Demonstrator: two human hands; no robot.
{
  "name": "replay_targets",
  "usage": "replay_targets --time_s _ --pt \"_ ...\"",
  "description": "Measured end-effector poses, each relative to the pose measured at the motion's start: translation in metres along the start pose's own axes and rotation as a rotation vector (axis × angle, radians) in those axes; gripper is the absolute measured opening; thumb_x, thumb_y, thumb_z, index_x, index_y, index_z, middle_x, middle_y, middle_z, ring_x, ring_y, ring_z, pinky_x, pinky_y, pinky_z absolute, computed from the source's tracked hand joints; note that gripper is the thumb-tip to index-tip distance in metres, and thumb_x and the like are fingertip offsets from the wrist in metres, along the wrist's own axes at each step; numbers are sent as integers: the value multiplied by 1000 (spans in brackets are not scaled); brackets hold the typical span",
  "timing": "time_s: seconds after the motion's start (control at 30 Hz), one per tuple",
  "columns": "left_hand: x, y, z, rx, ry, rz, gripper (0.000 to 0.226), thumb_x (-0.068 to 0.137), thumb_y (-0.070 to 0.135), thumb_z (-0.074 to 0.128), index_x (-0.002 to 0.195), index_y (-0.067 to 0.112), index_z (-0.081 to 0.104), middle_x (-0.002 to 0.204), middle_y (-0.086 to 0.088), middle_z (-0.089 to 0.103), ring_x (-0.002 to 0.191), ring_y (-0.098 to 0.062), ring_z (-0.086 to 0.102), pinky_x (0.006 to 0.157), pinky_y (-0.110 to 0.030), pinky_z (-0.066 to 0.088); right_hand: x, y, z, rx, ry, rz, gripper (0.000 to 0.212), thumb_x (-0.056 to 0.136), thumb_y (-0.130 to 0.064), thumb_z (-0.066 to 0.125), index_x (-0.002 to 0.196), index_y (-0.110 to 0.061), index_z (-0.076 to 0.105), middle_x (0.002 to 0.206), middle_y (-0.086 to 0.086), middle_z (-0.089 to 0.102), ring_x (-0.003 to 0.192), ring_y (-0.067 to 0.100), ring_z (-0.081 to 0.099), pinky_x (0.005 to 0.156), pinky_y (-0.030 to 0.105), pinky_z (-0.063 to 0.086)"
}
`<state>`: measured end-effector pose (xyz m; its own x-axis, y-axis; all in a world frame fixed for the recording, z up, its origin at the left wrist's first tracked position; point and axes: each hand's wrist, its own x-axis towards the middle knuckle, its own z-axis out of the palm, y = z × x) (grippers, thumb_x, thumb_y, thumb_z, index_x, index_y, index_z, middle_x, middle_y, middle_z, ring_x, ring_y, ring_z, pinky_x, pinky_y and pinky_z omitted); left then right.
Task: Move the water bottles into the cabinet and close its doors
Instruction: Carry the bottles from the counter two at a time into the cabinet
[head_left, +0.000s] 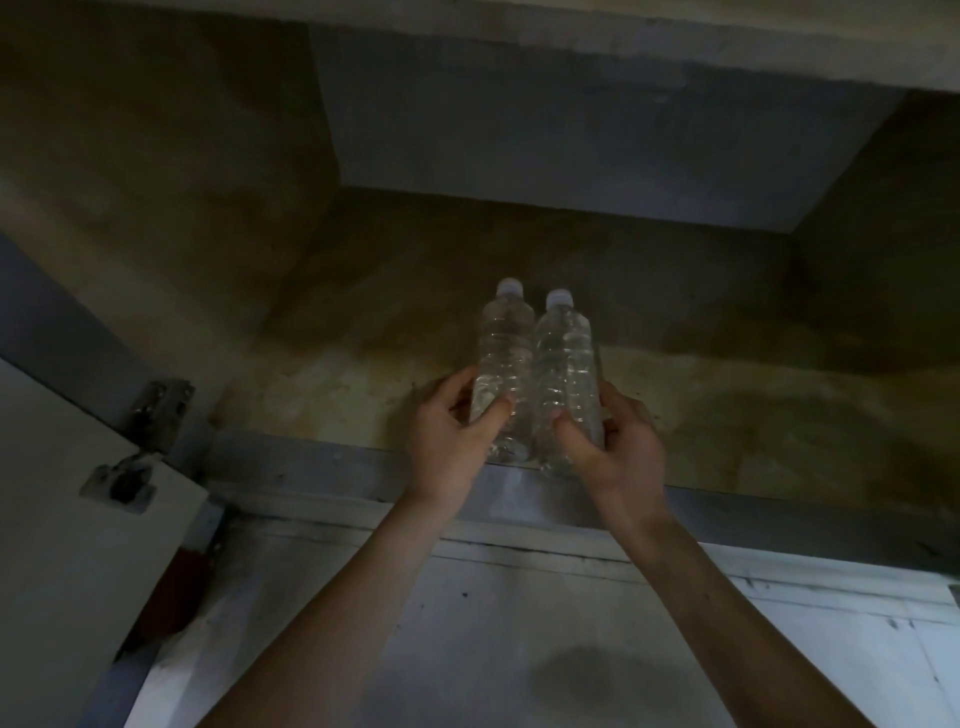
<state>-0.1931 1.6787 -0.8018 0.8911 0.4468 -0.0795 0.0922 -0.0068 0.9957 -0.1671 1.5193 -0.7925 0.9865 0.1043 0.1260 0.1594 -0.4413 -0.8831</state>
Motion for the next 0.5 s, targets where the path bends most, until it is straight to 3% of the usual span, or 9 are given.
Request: replay_targets --time_s 0.13,0.2,0.27,0.37,0.5 --pt "-4 -1 1 -14 0 -7 35 86 18 75 120 21 68 99 7 76 89 -7 72 77 -29 59 5 1 3 -28 10 26 32 87 -34 70 118 -32 64 95 -27 58 84 0 65 69 14 54" --pt "-4 -1 -1 57 -22 17 34 88 25 72 121 23 67 102 7 75 91 -7 71 80 -32 59 4 1 3 -44 -4 22 35 88 -39 67 122 -31 61 100 -22 61 89 3 66 77 26 58" --pt "-4 0 -8 302 -60 130 36 91 36 64 125 23 63 111 4 70 98 -10 68 85 -33 57 -1 -1 -1 -103 -39 17 39 92 -44 60 128 -31 56 112 -11 62 99 9 63 86 36 57" --pt "-26 10 -24 689 -161 252 45 98 38 51 136 14 55 126 -7 60 112 -21 58 93 -28 47 -26 -17 -14 -273 -65 25 46 97 -44 48 138 -22 49 131 2 55 113 21 58 95 35 50" --pt "-90 58 -54 1026 -250 363 55 96 41 39 134 6 57 128 -12 63 115 -29 59 98 -35 47 -74 -62 -48 -548 -150 -64 58 94 -47 39 135 -8 54 129 15 59 117 34 54 95 45 48"
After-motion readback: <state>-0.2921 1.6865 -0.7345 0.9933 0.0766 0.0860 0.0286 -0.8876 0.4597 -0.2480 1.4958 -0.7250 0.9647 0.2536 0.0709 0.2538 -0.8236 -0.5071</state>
